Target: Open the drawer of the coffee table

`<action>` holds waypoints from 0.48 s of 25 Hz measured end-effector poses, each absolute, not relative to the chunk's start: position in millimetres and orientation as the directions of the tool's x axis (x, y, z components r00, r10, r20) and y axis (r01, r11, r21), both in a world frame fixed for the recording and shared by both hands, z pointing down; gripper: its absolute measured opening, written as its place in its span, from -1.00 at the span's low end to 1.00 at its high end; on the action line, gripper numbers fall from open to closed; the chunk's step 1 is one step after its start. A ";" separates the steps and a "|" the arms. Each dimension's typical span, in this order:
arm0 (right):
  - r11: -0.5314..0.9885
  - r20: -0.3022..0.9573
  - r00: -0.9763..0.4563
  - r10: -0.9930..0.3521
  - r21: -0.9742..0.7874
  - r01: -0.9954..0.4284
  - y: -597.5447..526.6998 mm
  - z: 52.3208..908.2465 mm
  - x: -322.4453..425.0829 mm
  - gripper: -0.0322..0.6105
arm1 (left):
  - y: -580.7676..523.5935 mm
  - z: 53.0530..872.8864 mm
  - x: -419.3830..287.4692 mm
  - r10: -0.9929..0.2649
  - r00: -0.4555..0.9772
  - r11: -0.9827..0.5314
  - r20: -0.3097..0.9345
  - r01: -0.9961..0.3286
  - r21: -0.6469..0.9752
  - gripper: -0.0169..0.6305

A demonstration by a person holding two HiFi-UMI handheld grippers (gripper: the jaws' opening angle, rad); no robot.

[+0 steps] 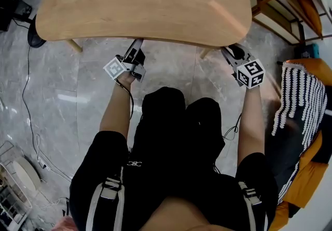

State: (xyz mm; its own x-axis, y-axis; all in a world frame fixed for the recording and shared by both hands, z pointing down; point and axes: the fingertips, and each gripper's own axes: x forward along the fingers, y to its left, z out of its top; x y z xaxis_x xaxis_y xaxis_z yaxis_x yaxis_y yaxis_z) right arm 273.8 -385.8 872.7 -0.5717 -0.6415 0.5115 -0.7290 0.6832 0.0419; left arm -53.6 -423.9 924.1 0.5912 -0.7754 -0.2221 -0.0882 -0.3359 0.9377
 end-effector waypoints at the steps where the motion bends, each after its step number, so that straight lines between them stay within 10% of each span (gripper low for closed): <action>1: 0.703 0.521 -0.585 -0.622 0.042 -0.710 -383.2 872.3 275.4 -0.51 | -421.1 924.5 -52.7 -0.771 0.596 -0.340 -0.222 -0.090 0.936 -0.20; 12: 0.792 0.578 -0.632 -0.517 0.042 -0.609 -348.7 872.9 272.9 -0.56 | -387.2 929.7 -56.7 -0.742 0.638 -0.346 -0.206 -0.100 0.933 -0.25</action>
